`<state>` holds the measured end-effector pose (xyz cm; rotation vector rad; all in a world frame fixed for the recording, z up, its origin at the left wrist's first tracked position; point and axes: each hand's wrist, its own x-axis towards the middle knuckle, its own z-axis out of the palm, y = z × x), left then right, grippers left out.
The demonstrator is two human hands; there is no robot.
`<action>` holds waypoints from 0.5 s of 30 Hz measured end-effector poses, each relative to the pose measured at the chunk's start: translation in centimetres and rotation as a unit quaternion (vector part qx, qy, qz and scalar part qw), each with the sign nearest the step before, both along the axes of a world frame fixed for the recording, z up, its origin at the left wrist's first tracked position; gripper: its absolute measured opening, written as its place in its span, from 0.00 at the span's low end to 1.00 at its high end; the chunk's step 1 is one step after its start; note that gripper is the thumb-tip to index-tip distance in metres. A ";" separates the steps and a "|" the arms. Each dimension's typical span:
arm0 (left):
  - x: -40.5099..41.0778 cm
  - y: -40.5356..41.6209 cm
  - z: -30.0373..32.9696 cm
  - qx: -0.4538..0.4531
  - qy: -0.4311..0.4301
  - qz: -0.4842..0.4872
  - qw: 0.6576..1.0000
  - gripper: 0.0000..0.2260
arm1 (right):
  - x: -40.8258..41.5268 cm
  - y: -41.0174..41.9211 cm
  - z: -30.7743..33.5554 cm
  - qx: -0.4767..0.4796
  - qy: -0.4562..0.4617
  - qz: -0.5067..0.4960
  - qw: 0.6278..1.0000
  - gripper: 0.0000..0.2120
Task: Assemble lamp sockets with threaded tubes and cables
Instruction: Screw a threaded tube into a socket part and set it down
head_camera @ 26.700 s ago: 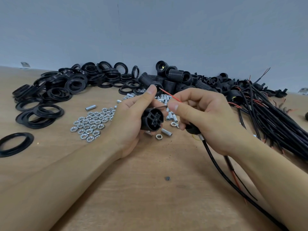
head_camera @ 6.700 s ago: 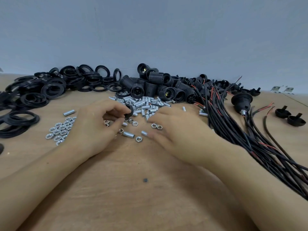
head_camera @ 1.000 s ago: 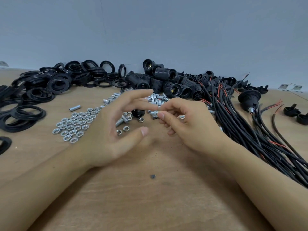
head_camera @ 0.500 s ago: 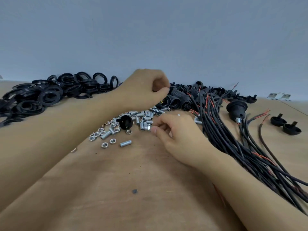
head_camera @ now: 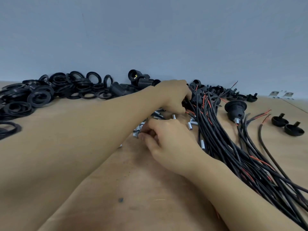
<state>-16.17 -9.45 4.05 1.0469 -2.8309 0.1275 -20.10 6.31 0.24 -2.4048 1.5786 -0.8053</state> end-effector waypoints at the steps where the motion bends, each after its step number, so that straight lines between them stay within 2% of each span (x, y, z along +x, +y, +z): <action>1: 0.0 0.1 -0.2 -0.013 -0.011 0.002 1.000 0.18 | 0.0 0.0 0.0 0.004 0.005 0.000 1.000 0.06; 5: 0.3 0.4 -0.6 -0.062 -0.003 0.016 0.998 0.17 | 0.0 0.0 -0.1 0.028 -0.005 0.006 1.000 0.06; 7: 0.9 0.3 -0.1 -0.055 0.018 0.018 0.998 0.14 | -0.1 0.0 -0.1 0.029 -0.021 0.006 0.999 0.06; 10: 1.3 -0.9 1.5 0.044 0.066 0.031 0.996 0.09 | 0.0 -0.1 -0.2 0.021 -0.024 0.005 0.999 0.06; 12: 1.1 -2.4 2.2 0.152 0.150 0.060 0.975 0.10 | 0.0 -0.2 -0.3 0.019 -0.023 0.004 1.000 0.07; 13: 0.8 -3.5 2.4 0.169 0.188 0.078 0.965 0.09 | 0.0 -0.2 -0.3 0.017 -0.020 0.003 1.000 0.07; 15: -0.3 -5.5 2.5 0.136 0.216 0.105 0.961 0.10 | -0.1 -0.1 -0.3 0.014 -0.013 0.004 1.000 0.08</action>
